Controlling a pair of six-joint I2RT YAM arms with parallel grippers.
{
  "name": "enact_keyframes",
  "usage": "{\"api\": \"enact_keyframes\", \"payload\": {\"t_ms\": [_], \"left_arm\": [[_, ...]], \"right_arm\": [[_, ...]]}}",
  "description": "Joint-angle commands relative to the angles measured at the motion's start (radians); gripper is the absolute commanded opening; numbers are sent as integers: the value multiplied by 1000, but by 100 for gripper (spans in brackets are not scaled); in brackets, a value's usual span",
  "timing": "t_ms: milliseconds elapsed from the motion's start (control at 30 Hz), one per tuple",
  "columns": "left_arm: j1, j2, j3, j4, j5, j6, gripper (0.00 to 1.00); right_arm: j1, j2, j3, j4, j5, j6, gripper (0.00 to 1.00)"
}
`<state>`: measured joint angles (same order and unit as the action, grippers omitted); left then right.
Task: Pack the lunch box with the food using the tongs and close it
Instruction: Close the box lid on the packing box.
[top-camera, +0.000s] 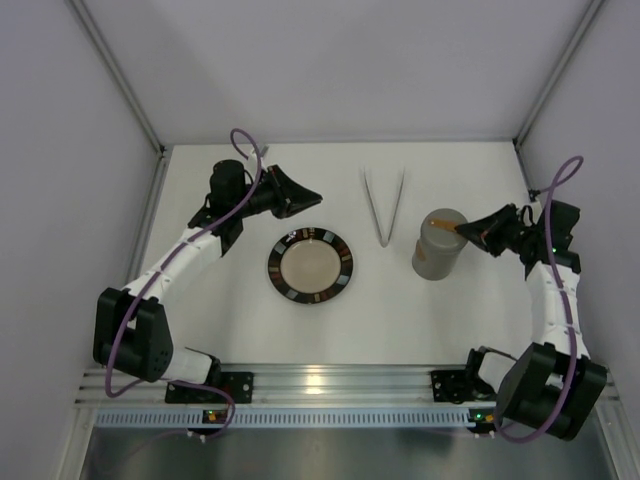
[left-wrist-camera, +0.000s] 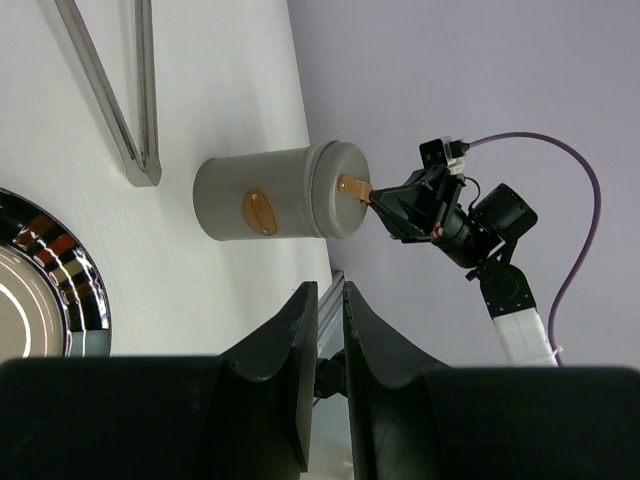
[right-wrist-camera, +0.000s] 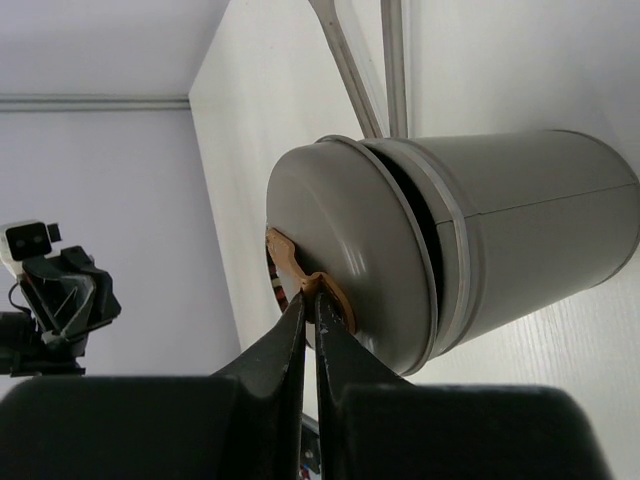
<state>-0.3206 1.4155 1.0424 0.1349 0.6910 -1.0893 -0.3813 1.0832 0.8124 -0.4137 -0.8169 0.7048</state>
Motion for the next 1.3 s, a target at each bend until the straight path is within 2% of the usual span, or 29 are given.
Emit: {"api": "enact_keyframes", "payload": {"t_ms": [0,1067,1267], "left_arm": [[0,-26,-4,20,8,14,21],[0,-18,-5,2,7,19,21],[2,-16,-8,2,5,17,21]], "right_arm": [[-28,9,-2,92,-16,39,0],[-82,53,-87,153,-22,73,0],[-82,53,-47,99,16,26,0]]}}
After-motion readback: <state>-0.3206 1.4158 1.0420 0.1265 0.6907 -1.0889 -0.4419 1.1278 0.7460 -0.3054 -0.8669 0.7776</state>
